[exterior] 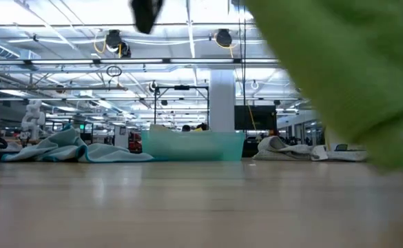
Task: Fold microfiber towels
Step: Fold the green microfiber cloth
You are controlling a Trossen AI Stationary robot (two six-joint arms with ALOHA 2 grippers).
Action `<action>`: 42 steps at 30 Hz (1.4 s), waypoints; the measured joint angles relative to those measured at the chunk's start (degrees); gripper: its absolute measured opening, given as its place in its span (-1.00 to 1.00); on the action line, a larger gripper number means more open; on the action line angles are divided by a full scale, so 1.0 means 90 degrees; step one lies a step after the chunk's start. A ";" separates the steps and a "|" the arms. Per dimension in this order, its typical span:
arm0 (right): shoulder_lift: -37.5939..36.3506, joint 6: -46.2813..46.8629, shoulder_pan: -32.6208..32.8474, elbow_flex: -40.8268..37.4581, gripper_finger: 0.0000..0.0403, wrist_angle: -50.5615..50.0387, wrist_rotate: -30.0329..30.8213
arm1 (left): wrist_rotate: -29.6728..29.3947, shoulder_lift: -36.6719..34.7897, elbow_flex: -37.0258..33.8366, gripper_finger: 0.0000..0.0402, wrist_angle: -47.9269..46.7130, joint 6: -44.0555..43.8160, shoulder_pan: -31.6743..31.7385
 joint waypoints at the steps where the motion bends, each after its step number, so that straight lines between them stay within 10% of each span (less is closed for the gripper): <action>1: 0.0098 0.0050 0.0050 0.0036 -0.95 -0.0019 0.0125 | -0.0141 -0.0104 0.0000 -0.98 -0.0384 -0.0111 -0.0042; 18: 0.0349 -0.1653 -0.1411 -0.0210 -0.95 -0.1853 0.1852 | -0.0907 0.0188 -0.0002 -0.98 -0.1534 -0.0160 0.1605; 32: -0.0484 -0.2060 -0.3316 -0.1378 -0.95 -0.1367 -0.1001 | 0.0391 0.0645 -0.0001 -0.97 -0.1560 0.0219 0.2262; 42: -0.1021 -0.2988 -0.3793 -0.1867 -0.95 -0.0525 -0.1325 | -0.0831 0.0569 0.0028 -0.97 -0.1088 0.2500 0.2323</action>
